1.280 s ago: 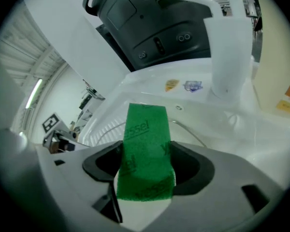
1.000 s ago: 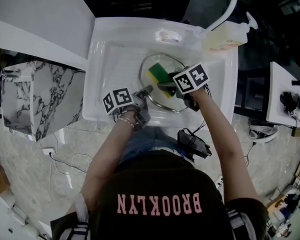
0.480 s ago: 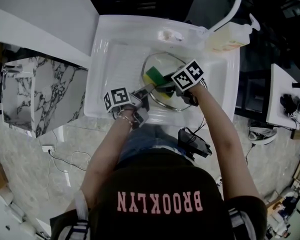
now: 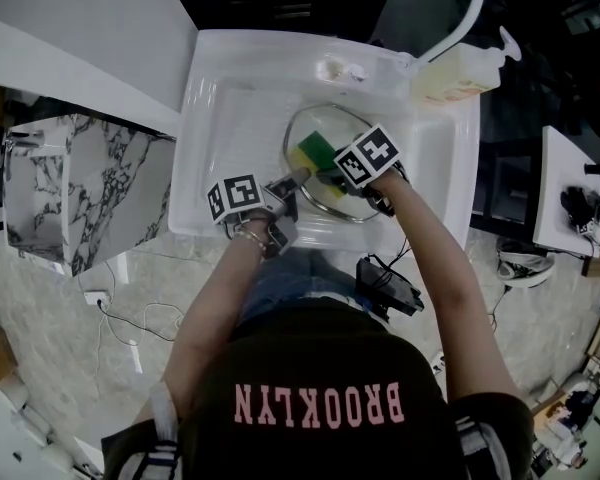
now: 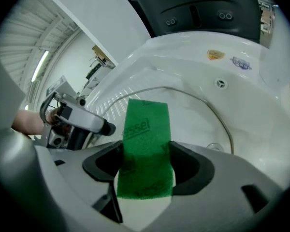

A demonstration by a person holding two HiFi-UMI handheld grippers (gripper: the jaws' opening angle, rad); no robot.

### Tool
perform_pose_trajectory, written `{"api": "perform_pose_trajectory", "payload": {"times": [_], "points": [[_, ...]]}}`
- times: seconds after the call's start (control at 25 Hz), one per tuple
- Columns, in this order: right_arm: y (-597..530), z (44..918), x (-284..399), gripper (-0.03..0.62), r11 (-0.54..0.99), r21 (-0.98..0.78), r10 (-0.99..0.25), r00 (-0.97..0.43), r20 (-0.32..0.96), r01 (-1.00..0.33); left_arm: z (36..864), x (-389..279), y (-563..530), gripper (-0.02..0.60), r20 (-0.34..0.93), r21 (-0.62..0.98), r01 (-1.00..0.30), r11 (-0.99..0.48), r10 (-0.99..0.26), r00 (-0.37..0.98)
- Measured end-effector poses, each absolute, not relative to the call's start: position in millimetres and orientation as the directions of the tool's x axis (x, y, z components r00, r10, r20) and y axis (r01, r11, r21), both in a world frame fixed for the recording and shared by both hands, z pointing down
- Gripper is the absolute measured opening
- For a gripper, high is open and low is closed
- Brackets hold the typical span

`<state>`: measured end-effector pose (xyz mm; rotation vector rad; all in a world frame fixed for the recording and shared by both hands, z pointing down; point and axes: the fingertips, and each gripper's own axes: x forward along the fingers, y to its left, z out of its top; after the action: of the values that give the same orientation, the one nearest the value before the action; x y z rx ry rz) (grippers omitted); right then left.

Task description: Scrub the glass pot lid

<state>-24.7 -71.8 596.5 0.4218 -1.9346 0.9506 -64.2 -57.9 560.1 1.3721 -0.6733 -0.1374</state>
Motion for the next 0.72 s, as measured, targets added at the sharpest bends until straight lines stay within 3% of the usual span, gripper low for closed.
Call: {"api": "perform_pose_trajectory", "payload": {"times": [0.48, 0.72], "points": [[-88.6, 628.0, 17.6, 0.296, 0.652, -0.325, 0.043, -0.395, 0.917, -0.684, 559.7, -63.7, -58.1, 0.100, 0.363, 0.930, -0.288, 0.227, -0.466, 0.807], [-95.9, 640.7, 34.6, 0.296, 0.580, -0.365, 0.040, -0.423, 0.905, -0.728, 559.9, -63.5, -57.4, 0.100, 0.364, 0.930, -0.290, 0.225, -0.462, 0.809]]}}
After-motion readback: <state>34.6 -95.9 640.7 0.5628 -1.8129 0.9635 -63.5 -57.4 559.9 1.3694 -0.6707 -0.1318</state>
